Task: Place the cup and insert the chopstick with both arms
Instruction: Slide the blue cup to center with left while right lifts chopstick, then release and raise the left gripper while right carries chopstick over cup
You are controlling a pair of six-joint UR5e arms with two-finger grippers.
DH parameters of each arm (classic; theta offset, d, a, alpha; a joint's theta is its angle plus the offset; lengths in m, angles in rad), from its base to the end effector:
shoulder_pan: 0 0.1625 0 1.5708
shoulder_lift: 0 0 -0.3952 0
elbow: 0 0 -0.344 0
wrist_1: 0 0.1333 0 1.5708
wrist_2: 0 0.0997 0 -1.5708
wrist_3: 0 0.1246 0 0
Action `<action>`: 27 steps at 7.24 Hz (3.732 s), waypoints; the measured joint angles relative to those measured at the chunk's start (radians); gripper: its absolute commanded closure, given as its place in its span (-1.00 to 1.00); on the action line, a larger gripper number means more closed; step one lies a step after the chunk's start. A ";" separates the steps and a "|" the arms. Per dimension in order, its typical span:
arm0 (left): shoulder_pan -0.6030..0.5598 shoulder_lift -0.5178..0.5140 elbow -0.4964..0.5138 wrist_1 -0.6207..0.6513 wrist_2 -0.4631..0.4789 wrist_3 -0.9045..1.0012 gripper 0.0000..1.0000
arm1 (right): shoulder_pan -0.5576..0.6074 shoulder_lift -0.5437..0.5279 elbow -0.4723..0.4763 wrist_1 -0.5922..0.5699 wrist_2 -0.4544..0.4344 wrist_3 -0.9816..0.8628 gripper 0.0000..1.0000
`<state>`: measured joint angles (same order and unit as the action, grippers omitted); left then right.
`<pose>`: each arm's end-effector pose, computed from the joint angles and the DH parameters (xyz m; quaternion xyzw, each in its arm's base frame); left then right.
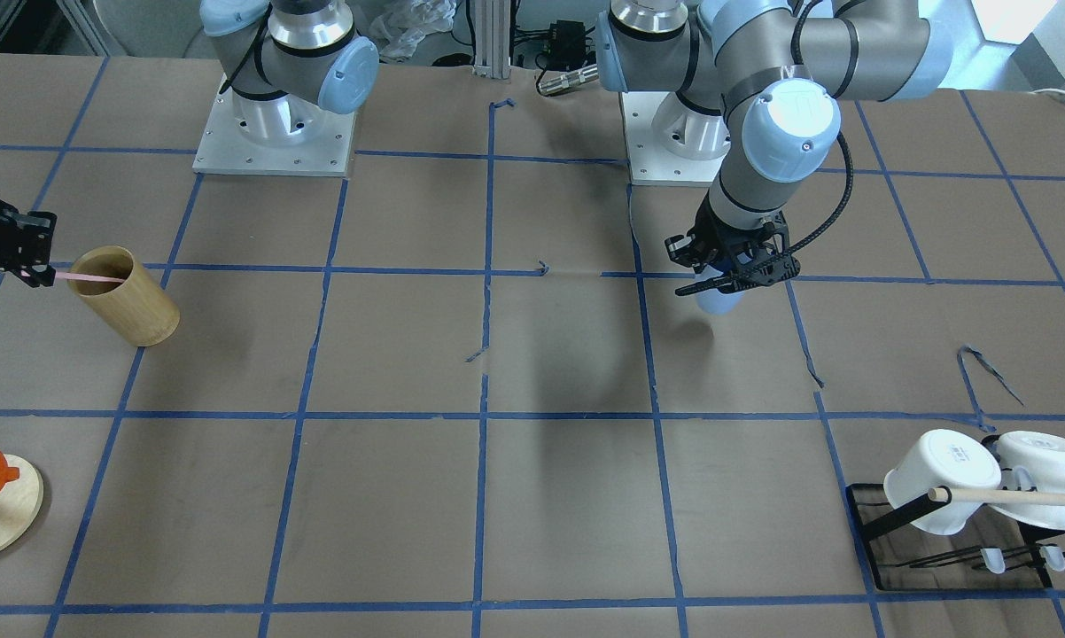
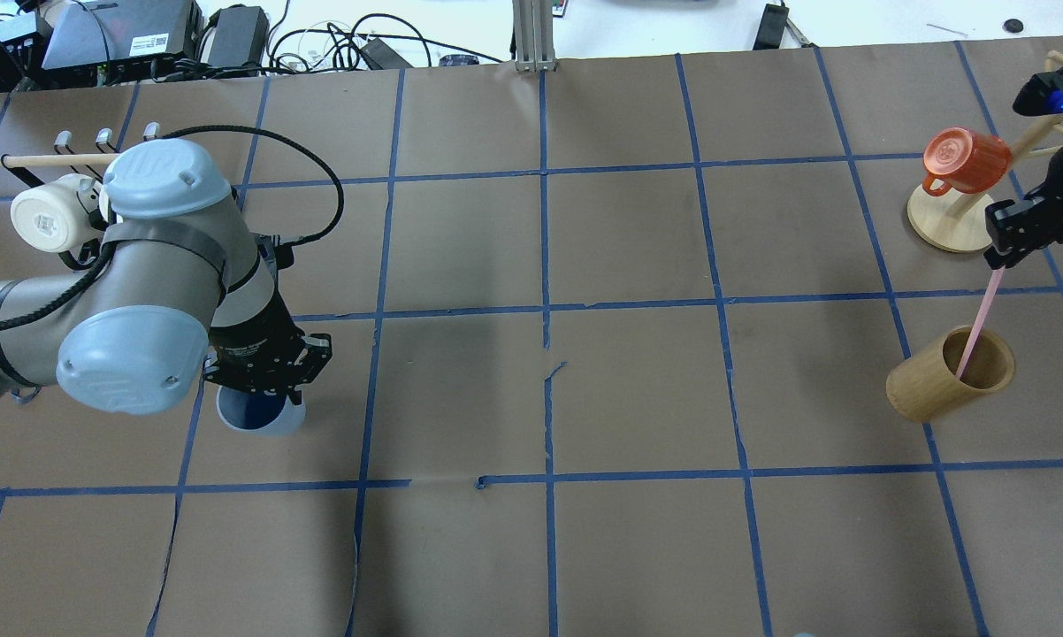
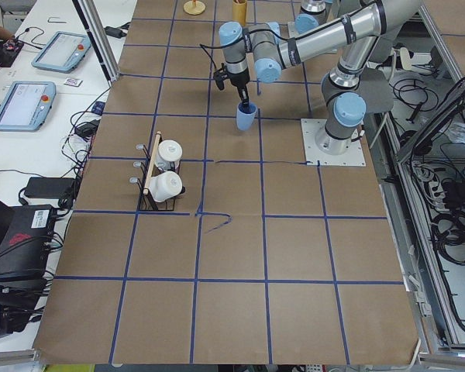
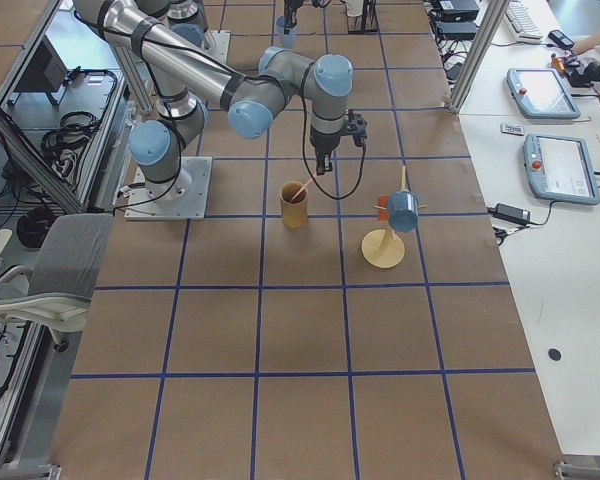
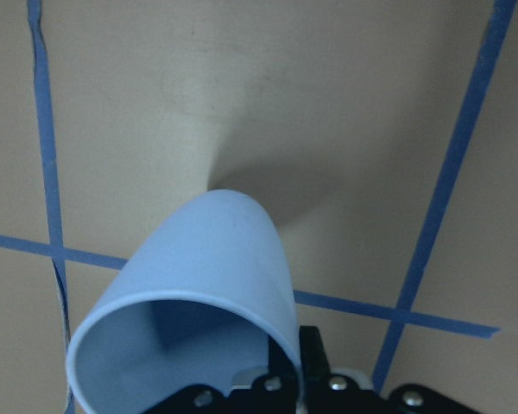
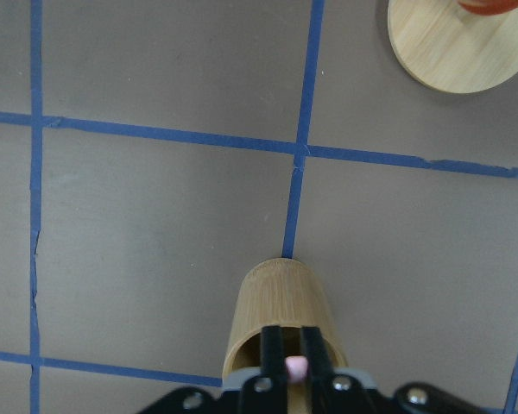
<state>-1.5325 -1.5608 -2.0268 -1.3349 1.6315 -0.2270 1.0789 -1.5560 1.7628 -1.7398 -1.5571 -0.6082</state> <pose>-0.1112 -0.3825 0.2669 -0.1283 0.9857 0.1015 0.0399 -0.0876 -0.4493 0.3588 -0.0580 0.9981 0.0125 0.0157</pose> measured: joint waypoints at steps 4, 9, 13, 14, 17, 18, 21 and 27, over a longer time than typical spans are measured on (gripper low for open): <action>-0.177 -0.071 0.071 0.013 -0.104 -0.348 1.00 | 0.004 -0.004 -0.266 0.235 0.012 0.003 1.00; -0.336 -0.240 0.240 0.100 -0.193 -0.810 1.00 | 0.185 0.035 -0.372 0.183 0.098 0.224 1.00; -0.403 -0.373 0.311 0.188 -0.318 -1.166 1.00 | 0.364 0.056 -0.363 0.060 0.086 0.385 1.00; -0.410 -0.388 0.313 0.208 -0.339 -1.191 1.00 | 0.384 0.055 -0.356 0.049 0.086 0.402 1.00; -0.417 -0.399 0.315 0.224 -0.351 -1.178 -1.00 | 0.408 0.048 -0.318 0.006 0.088 0.444 1.00; -0.417 -0.399 0.319 0.225 -0.351 -1.173 -1.00 | 0.425 0.047 -0.311 -0.005 0.087 0.472 1.00; -0.408 -0.365 0.419 0.173 -0.294 -0.962 -1.00 | 0.446 0.047 -0.305 -0.018 0.085 0.494 1.00; -0.217 -0.145 0.609 -0.330 -0.143 -0.020 -1.00 | 0.607 0.034 -0.289 -0.133 0.078 0.718 1.00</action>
<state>-1.7498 -1.7061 -1.4180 -1.6646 1.4883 -0.2474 1.6854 -1.5217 1.4736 -1.8730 -1.4787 0.1101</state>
